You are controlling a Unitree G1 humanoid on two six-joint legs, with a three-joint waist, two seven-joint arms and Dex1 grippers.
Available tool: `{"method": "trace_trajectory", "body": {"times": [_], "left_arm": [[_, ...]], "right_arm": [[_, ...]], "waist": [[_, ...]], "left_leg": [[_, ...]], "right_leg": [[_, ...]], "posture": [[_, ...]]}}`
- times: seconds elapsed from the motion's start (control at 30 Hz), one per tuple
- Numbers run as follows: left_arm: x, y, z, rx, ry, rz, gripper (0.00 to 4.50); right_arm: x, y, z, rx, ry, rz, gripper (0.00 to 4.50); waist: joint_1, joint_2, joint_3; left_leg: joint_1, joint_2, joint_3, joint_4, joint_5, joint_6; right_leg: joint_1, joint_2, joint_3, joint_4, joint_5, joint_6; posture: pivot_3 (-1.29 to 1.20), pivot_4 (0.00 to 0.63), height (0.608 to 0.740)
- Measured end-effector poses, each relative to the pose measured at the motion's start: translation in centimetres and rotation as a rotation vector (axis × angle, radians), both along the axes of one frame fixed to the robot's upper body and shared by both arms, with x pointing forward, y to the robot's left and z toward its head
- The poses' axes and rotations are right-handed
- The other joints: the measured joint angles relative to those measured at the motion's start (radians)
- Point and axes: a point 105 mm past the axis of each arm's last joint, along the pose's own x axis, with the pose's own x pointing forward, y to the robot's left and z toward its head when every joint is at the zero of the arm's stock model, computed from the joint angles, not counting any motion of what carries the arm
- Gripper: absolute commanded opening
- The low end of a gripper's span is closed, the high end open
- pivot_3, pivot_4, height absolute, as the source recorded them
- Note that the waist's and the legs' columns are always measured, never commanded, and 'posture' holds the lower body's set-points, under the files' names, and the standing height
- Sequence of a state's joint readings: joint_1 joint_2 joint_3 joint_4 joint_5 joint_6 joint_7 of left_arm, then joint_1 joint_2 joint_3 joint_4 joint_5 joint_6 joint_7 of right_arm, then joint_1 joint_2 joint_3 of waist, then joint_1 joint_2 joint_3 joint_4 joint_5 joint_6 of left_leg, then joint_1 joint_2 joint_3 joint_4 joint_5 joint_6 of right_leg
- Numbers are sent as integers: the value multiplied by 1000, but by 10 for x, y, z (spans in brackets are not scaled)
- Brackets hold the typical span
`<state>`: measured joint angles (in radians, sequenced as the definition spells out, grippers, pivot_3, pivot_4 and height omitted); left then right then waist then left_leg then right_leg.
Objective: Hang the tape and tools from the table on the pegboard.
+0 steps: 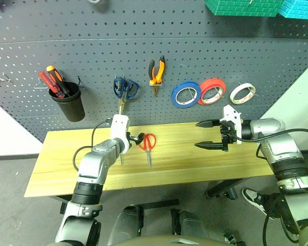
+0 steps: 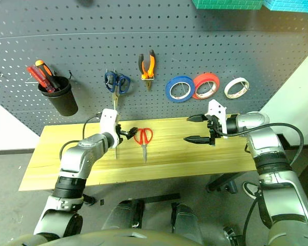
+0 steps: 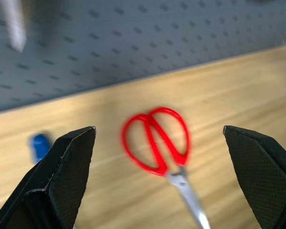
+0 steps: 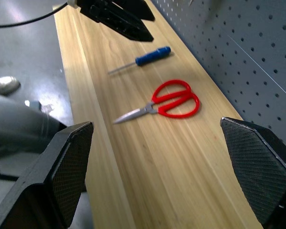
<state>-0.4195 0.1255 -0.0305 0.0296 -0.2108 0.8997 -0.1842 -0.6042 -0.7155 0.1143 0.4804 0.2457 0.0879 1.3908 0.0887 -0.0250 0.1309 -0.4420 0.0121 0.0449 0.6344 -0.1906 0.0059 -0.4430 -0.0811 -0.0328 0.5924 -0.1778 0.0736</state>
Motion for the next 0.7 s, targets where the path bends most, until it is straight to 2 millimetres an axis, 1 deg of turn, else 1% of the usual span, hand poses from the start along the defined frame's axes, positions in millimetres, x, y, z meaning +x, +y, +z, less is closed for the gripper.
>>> {"method": "trace_trajectory", "body": {"times": [0.07, 0.17, 0.27, 0.4, 0.53, 0.6, 0.7], "left_arm": [[-2, -5, -16, 36, 81, 15, 4500], [-3, -6, -29, 80, 146, 46, 4500], [0, -18, -33, 98, 193, 69, 4500], [1, -33, -47, 108, 271, 86, 4500], [-1, -38, -61, 131, 332, 111, 4500], [0, -37, -65, 143, 348, 132, 4500], [3, -41, -64, 161, 347, 147, 4500]], "right_arm": [[1, -1, -1, -9, 0, 0, 4472], [1, -2, -1, -16, 3, 3, 4472], [2, -3, 2, -23, 0, 13, 4472], [5, -6, 6, -45, -16, 13, 4472], [4, -7, 4, -53, -4, 15, 4472], [4, -7, 4, -54, -1, 17, 4472], [4, -7, 5, -55, 1, 16, 4472]], "waist": [[0, 0, 0], [-2, 0, 0], [1, 0, 1], [-1, 0, 3], [-15, 1, 14], [-27, 1, 22], [-33, 1, 38]], "left_leg": [[0, 0, 0, 0, 0, 0], [0, 0, 0, 0, 0, 0], [-1, 0, -1, 2, 0, 0], [-1, 1, -1, 3, -1, 2], [-1, 1, -1, 3, -1, 2], [-1, 1, -1, 3, -1, 2], [-1, 2, -1, 4, -2, 2]], "right_leg": [[0, 0, 0, 0, 0, 0], [0, 0, 0, 0, 0, 0], [0, -1, 0, 0, 0, 0], [1, -1, 0, 0, 0, 0], [0, -1, 0, 1, 0, 0], [0, -1, 0, 1, 0, 0], [0, -1, 0, 2, 0, 0]], "posture": [[70, 123, 740], [62, 126, 740], [49, 134, 740], [36, 153, 740], [18, 178, 740], [11, 194, 740], [0, 222, 740]]}}
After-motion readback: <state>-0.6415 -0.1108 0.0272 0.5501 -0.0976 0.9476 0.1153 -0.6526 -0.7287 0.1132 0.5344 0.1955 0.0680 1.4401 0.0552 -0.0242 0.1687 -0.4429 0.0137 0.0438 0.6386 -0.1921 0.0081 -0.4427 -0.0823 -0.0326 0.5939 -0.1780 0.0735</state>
